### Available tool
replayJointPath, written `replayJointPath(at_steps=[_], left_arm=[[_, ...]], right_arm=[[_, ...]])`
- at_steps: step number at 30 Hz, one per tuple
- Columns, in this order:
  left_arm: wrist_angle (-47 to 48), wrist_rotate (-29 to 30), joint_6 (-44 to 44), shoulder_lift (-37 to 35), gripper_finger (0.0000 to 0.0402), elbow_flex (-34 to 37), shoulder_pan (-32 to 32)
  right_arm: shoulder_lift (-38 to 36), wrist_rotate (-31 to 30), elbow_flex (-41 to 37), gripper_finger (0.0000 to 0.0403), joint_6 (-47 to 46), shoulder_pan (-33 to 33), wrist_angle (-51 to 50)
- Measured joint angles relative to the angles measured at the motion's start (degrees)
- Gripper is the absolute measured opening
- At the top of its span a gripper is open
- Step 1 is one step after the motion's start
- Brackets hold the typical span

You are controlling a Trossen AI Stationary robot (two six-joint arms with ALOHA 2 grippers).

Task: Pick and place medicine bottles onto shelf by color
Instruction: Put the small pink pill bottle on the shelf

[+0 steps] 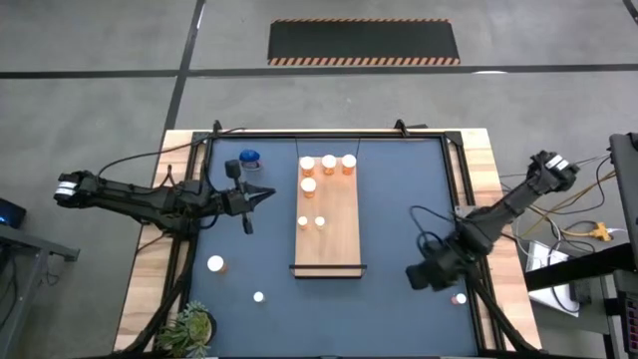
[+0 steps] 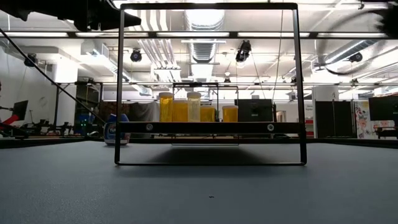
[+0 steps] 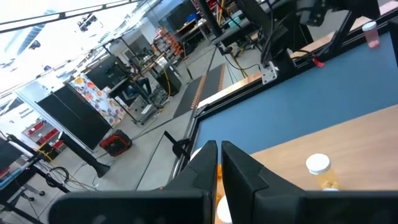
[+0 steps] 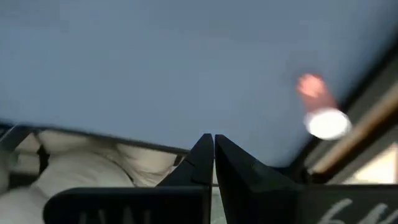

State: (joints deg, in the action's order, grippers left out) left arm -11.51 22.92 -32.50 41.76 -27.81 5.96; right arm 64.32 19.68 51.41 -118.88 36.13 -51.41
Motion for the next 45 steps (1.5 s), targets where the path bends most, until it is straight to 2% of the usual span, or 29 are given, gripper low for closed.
replayJointPath(at_steps=[4,7,12,25,31,38,45], left_arm=[[0.01,0.11,-1.29,0.11,0.0004,0.02,0.0],[0.02,0.13,-1.46,0.08,0.0004,0.02,0.0],[0.0,0.13,-2.84,-0.02,0.0004,0.02,0.0],[0.0,0.2,-2.95,0.2,0.0004,0.04,0.0],[-0.02,0.28,-2.95,0.2,0.0004,0.04,0.0],[0.0,0.35,-2.95,0.2,0.0004,0.04,0.0],[0.0,0.35,-2.95,0.2,0.0004,0.04,0.0]], right_arm=[[-3.53,0.96,-3.65,0.0009,-12.26,5.18,0.06],[-4.45,2.98,-4.78,0.0012,-16.57,7.44,0.0],[-3.37,11.62,-5.71,0.0051,-20.77,9.65,-0.21],[3.64,11.76,-6.08,0.0247,-13.78,10.52,-0.47],[6.73,11.7,-6.65,0.0299,-8.93,10.52,-0.63],[10.75,9.65,-6.65,0.0302,-3.54,10.5,-0.48],[12.84,9.64,-6.65,0.0256,-2.07,10.5,1.65]])
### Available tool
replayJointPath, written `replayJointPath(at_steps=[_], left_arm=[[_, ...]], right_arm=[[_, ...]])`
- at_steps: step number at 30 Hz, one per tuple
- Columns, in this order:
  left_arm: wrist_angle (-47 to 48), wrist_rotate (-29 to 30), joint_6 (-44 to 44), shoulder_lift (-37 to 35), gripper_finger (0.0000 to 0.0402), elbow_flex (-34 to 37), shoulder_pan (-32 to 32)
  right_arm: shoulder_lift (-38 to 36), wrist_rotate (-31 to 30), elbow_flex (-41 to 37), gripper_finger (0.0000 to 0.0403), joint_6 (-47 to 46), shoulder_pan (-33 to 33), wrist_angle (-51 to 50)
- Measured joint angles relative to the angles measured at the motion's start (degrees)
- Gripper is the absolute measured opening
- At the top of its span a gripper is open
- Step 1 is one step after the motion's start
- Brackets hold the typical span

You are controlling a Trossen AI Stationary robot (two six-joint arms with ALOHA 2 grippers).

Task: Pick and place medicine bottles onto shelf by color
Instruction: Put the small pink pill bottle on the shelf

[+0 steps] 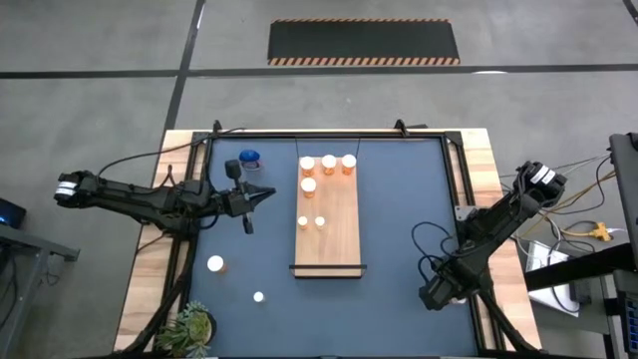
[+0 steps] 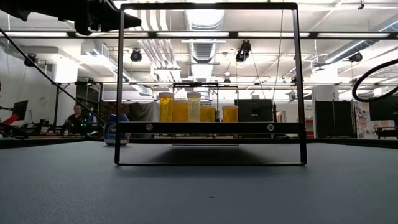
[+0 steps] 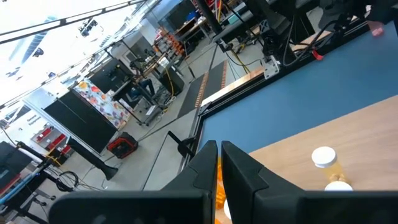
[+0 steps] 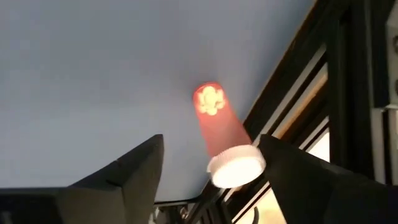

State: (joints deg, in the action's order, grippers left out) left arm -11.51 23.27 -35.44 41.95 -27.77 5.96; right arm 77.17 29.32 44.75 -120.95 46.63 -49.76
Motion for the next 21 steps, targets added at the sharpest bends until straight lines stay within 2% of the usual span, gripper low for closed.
replayJointPath(at_steps=[14,18,21], left_arm=[[0.02,0.0,0.02,0.0,0.0004,0.02,0.0],[0.03,0.0,0.02,0.0,0.0004,0.02,0.0],[0.02,0.0,0.02,0.0,0.0004,0.03,0.0]], right_arm=[[-0.87,0.04,0.0,0.0121,-0.96,-0.01,0.84],[-1.52,0.09,0.0,0.0103,-0.7,-0.19,0.86],[-3.01,0.22,0.22,0.0105,-0.64,-1.32,0.81]])
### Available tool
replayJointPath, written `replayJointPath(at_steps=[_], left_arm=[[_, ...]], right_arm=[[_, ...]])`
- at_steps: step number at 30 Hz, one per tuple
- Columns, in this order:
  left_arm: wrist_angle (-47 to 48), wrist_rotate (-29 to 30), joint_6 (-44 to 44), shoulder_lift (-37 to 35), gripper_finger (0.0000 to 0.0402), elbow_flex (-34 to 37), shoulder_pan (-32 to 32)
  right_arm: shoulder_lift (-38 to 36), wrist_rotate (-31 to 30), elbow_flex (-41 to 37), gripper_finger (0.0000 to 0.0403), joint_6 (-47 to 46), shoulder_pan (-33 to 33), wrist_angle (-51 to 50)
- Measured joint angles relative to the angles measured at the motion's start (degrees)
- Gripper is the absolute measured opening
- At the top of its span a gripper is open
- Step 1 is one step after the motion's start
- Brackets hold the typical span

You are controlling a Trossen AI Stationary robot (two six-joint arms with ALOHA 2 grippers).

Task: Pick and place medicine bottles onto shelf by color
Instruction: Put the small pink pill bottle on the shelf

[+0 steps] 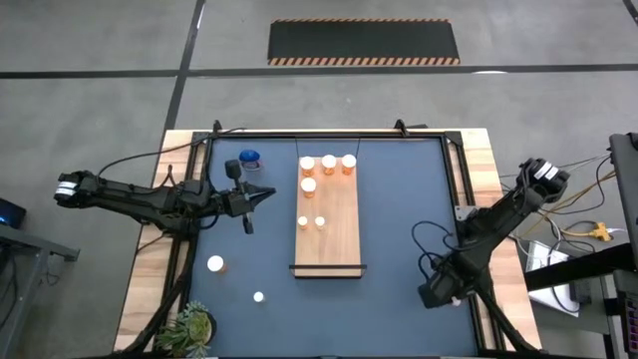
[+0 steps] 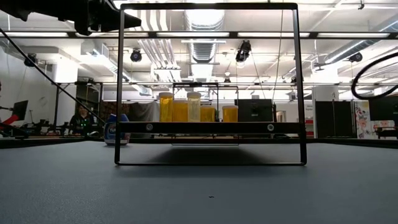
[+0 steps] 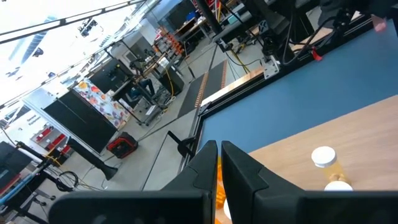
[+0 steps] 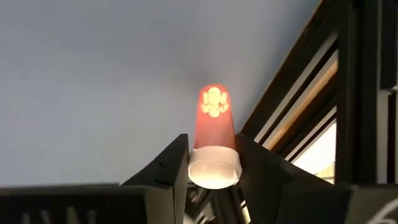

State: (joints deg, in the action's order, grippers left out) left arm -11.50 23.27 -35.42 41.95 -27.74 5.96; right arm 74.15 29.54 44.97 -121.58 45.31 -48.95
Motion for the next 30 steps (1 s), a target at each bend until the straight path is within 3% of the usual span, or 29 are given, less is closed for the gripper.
replayJointPath(at_steps=[11,22,30], left_arm=[[0.01,0.0,0.0,0.02,0.0004,0.01,0.0],[0.03,0.0,0.0,0.02,0.0004,0.01,0.0],[0.01,0.0,0.0,0.02,0.0004,0.01,0.0]], right_arm=[[-5.59,-4.8,3.94,0.0108,6.84,-10.89,-4.74],[-5.75,-14.13,13.67,0.0109,32.95,-32.29,-7.26],[-2.84,-18.87,27.41,0.0109,52.05,-46.04,-12.88]])
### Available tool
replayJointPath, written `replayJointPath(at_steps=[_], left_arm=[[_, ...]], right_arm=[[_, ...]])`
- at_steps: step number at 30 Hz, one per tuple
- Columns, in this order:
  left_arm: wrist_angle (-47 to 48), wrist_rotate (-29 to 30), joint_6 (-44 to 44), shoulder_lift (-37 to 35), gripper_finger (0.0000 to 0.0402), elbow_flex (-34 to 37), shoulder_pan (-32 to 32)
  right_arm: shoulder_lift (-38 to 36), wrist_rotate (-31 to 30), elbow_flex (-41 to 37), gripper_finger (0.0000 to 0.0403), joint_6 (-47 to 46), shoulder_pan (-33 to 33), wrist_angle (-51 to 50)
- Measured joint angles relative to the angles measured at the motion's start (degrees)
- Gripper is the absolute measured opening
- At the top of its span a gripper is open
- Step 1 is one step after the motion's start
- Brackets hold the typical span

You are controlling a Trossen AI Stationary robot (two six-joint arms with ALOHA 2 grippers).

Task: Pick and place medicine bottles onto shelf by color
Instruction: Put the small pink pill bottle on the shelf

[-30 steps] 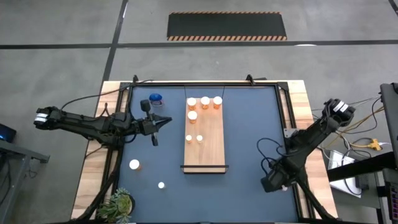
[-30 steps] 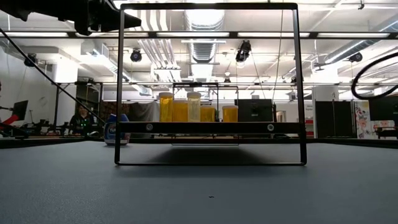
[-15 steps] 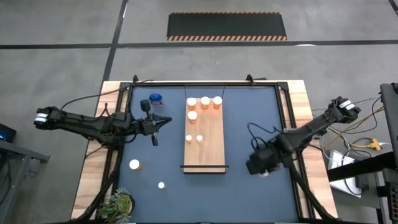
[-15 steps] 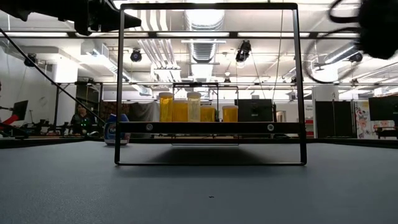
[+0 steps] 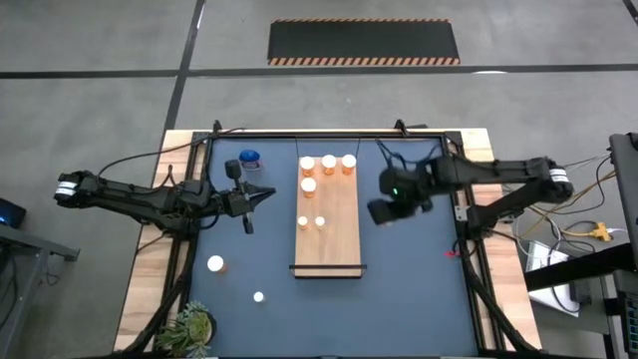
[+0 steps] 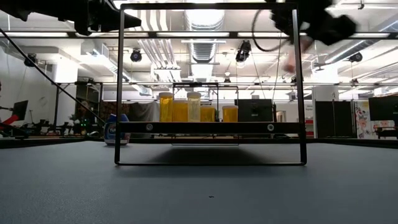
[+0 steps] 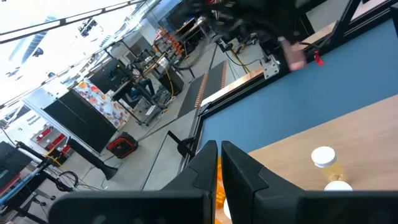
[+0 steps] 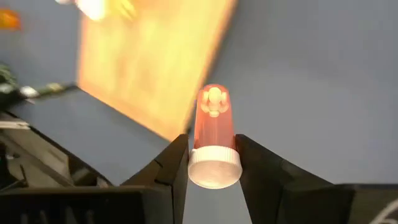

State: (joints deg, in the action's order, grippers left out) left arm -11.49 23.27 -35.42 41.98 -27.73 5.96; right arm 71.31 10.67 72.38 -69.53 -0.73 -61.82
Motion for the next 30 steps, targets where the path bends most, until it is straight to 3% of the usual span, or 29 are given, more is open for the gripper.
replayJointPath(at_steps=[6,10,17,30], left_arm=[[0.0,-0.02,0.11,0.0,0.0004,0.0,0.0],[0.0,-0.02,0.15,0.0,0.0004,0.0,0.0],[0.0,-0.02,0.22,0.0,0.0004,0.0,0.0],[0.01,-0.02,0.48,0.0,0.0004,0.02,0.0]], right_arm=[[9.02,-0.09,10.4,0.0109,12.87,-5.22,-1.25],[17.75,2.87,18.21,0.0109,21.38,-6.95,-8.48],[31.21,2.87,29.48,0.0109,33.43,-7.61,-16.9],[43.56,5.58,40.59,0.0109,39.52,-7.94,-19.19]])
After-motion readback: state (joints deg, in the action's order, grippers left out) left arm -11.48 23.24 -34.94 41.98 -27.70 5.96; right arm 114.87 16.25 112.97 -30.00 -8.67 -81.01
